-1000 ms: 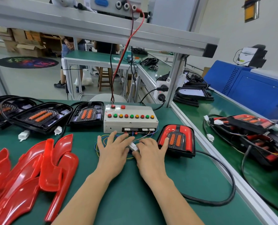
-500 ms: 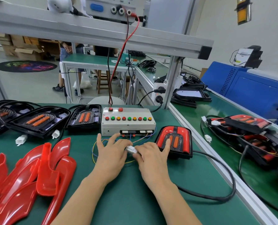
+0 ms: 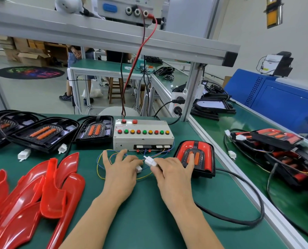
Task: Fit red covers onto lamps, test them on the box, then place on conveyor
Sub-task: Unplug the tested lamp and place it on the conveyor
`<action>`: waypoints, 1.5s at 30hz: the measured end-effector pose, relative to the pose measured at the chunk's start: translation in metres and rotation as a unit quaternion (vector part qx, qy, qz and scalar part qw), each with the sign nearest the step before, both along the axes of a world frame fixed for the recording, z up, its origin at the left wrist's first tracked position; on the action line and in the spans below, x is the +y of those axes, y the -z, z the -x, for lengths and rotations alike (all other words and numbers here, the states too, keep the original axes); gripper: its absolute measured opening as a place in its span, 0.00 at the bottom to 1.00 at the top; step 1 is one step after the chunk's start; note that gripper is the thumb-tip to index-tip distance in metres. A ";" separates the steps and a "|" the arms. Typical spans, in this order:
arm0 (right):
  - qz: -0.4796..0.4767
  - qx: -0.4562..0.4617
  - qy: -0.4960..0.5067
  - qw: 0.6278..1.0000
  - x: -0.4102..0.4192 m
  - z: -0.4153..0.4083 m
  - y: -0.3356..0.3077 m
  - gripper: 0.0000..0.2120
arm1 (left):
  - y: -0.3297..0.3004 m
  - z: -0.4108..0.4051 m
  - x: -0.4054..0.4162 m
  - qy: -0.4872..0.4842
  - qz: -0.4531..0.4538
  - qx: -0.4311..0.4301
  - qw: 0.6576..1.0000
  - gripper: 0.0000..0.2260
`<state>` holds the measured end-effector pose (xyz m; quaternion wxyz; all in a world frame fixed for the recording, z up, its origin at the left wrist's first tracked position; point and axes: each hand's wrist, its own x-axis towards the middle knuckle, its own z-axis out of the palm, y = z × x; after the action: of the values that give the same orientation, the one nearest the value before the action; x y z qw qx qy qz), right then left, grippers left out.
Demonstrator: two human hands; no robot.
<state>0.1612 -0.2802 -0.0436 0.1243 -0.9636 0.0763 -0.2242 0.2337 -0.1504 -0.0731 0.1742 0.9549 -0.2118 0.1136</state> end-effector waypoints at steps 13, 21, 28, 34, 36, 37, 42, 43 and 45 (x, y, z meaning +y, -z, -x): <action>-0.022 -0.022 -0.012 0.999 -0.004 0.010 -0.005 0.15 | -0.014 0.021 -0.018 0.123 0.105 -0.159 0.974 0.18; 0.005 -0.077 0.035 0.996 -0.051 0.055 -0.012 0.11 | -0.014 0.015 -0.009 0.000 0.125 -0.048 0.991 0.15; -0.165 -0.090 0.113 0.976 -0.120 0.076 -0.020 0.04 | -0.021 0.018 -0.008 -0.042 0.181 -0.047 0.981 0.17; -0.343 -0.067 0.100 0.932 -0.135 0.078 -0.014 0.16 | -0.016 0.020 -0.012 -0.074 0.177 0.027 0.981 0.18; -0.430 -0.079 0.087 0.895 -0.132 0.071 -0.015 0.16 | -0.016 0.025 -0.019 -0.067 0.147 0.041 0.986 0.18; -0.497 -0.091 0.076 0.860 -0.132 0.066 -0.017 0.15 | -0.015 0.028 -0.022 -0.063 0.131 0.051 0.988 0.17; -0.732 -0.144 0.004 0.666 -0.132 0.043 -0.030 0.04 | -0.018 0.035 -0.037 -0.048 0.073 0.072 0.994 0.10; -0.761 -0.160 -0.003 0.628 -0.132 0.040 -0.032 0.05 | -0.020 0.037 -0.040 -0.044 0.074 0.071 0.994 0.09; -0.795 -0.197 -0.005 0.573 -0.131 0.033 -0.035 0.06 | -0.023 0.040 -0.048 -0.034 0.088 0.079 0.992 0.10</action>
<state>0.1278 -0.4117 -0.0090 0.8537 -0.4097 0.1930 -0.2571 0.1936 -0.1989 -0.0504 0.2694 0.9486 -0.1543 0.0616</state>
